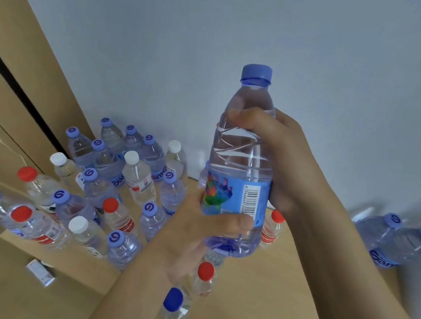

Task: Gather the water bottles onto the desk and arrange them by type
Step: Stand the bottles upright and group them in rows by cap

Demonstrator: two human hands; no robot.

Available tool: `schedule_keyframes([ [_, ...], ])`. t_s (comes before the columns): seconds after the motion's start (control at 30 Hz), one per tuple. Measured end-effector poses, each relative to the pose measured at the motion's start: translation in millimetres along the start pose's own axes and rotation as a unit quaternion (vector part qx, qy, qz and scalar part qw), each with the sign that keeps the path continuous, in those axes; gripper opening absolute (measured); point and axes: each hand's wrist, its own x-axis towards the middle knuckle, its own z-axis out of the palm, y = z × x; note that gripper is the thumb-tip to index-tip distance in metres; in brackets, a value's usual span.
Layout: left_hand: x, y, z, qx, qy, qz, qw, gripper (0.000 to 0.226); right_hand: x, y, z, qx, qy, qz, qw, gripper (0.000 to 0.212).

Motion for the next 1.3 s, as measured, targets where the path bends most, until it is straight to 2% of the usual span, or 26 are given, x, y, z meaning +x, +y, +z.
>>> schedule_keyframes([
  [0.07,-5,4,-3,-0.021,-0.04,0.0,0.999,0.064,0,-1,2,0.014,-0.006,0.014,1.0,0.018],
  [0.1,-7,7,-3,-0.018,-0.028,0.001,0.999,0.063,0,0,3,0.007,-0.004,0.016,1.0,0.017],
  [0.17,-10,10,1,0.012,0.046,0.015,0.999,0.055,-2,0,5,-0.024,0.01,-0.001,1.0,0.015],
  [0.27,-12,10,10,0.104,0.169,0.072,0.977,0.043,-3,-1,10,-0.133,0.081,-0.062,0.986,0.033],
  [0.33,-11,9,12,0.149,0.2,0.097,0.963,0.043,-3,-1,11,-0.161,0.123,-0.075,0.976,0.041],
  [0.4,-10,9,8,0.144,0.166,0.092,0.971,0.044,-3,-4,12,-0.125,0.128,-0.067,0.982,0.039],
  [0.53,-6,17,-8,0.026,-0.019,0.022,0.999,0.052,-3,-14,9,0.012,0.048,-0.073,0.996,0.028],
  [0.6,-3,21,-11,0.019,-0.062,0.016,0.998,0.058,-3,-17,7,0.035,0.023,-0.081,0.996,0.025],
  [0.7,0,27,-5,0.054,0.024,0.034,0.998,0.05,-3,-18,6,-0.005,0.073,-0.078,0.994,0.026],
  [0.77,2,27,2,0.131,0.11,0.075,0.982,0.046,-3,-18,8,-0.075,0.13,-0.081,0.985,0.03],
  [0.83,2,25,9,0.169,0.155,0.095,0.969,0.049,-3,-16,9,-0.096,0.157,-0.082,0.98,0.036],
  [0.93,2,23,12,0.149,0.122,0.088,0.977,0.056,-2,-17,7,-0.043,0.14,-0.085,0.986,0.035],
  [1.1,6,24,4,0.05,-0.006,0.024,0.998,0.054,1,-17,-3,0.052,0.012,-0.072,0.996,0.025],
  [1.2,5,23,5,0.074,0.027,0.027,0.996,0.059,1,-12,-6,0.052,0.01,-0.065,0.996,0.025],
  [1.3,6,19,13,0.164,0.135,0.081,0.974,0.059,0,-7,-3,-0.025,0.096,-0.074,0.992,0.033],
])
